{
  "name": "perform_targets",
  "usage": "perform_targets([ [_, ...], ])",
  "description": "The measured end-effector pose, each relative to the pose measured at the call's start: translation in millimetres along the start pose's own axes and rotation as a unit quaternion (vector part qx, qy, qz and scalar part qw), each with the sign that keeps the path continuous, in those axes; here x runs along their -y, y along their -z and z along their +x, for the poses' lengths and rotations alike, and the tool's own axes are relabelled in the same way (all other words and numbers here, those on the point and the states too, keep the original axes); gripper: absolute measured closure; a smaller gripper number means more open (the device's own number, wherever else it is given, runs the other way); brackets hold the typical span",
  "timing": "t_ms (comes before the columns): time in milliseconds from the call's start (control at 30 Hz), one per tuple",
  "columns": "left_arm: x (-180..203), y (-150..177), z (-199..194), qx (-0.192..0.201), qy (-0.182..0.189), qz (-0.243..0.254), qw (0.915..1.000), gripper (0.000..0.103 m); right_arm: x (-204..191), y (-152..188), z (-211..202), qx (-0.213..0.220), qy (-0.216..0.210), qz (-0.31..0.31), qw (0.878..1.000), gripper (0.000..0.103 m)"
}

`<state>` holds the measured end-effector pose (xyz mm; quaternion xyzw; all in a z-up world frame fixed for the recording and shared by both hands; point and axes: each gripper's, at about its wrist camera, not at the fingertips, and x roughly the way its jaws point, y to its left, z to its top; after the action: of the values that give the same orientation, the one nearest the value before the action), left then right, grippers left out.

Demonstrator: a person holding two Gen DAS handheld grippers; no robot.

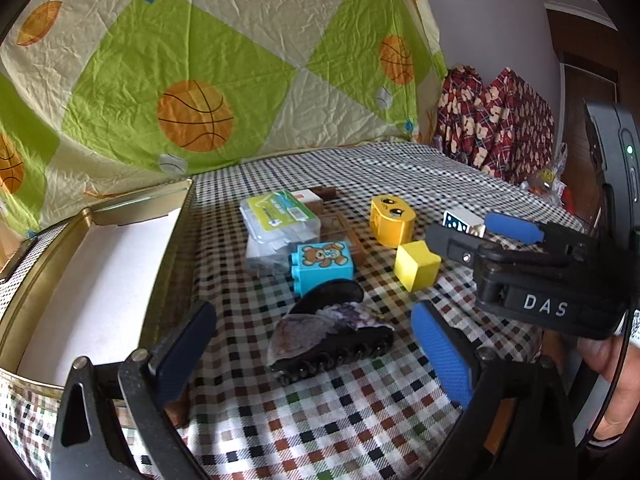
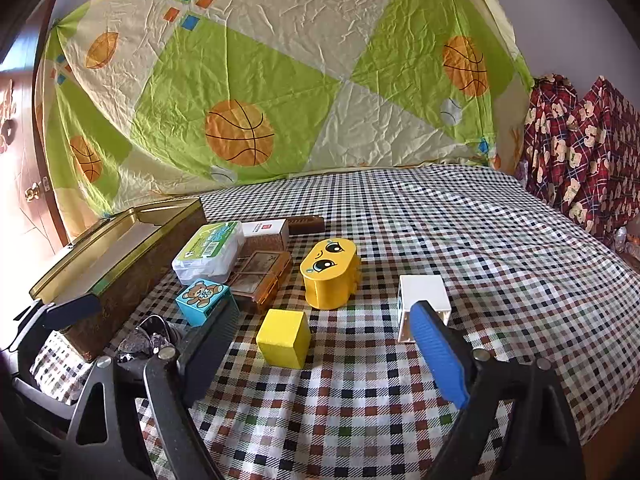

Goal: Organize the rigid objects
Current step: 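Grasp black cloth-wrapped clip with left tool while right tool grasps yellow cube, then lift and carry the clip and yellow cube toward the gold tin tray with both tools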

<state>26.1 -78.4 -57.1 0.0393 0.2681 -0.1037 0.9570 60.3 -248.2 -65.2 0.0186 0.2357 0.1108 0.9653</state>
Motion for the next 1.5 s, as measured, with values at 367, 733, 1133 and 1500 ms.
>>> perform_targets([
  [367,27,5,14,-0.008,-0.008,0.065,0.9978,0.032,-4,2,3,-0.007,-0.013,-0.011,1.000,0.026],
  [733,1,5,8,0.014,0.021,0.002,0.9997,0.041,-15,1,34,-0.065,-0.014,-0.036,0.997,0.047],
  [1133,-10,6,6,0.027,0.038,-0.018,0.9987,0.057,-28,8,38,-0.077,-0.018,-0.089,0.993,0.076],
  [1500,-12,7,2,0.039,0.046,-0.022,0.9979,0.065,-26,9,34,-0.062,-0.022,-0.084,0.994,0.076],
])
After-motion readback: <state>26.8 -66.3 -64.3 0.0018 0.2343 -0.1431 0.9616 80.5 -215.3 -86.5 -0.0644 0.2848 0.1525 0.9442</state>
